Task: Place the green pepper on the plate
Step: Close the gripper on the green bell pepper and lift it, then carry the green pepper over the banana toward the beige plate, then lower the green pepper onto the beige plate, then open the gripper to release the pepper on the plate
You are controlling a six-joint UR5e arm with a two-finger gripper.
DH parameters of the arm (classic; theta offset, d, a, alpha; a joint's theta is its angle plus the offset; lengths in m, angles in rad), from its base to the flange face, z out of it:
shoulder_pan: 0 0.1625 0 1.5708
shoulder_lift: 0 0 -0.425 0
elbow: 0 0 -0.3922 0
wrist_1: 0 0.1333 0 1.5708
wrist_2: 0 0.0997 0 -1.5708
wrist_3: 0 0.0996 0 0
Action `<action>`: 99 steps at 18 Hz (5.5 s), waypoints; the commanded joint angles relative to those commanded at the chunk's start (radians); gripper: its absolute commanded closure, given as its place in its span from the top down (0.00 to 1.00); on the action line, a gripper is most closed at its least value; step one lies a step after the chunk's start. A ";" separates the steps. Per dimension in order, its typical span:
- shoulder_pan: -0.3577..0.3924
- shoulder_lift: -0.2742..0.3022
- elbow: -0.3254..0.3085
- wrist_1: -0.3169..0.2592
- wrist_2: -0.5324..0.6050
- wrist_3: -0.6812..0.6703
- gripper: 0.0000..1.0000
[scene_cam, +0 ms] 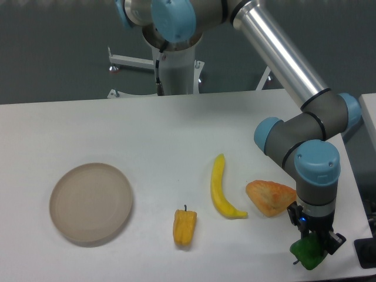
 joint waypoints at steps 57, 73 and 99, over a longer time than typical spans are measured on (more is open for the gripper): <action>-0.549 0.379 -0.614 0.043 -0.101 -1.192 0.28; -0.578 0.365 -0.675 0.144 -0.198 -1.075 0.29; -0.508 0.428 -0.681 0.137 -0.189 -1.074 1.00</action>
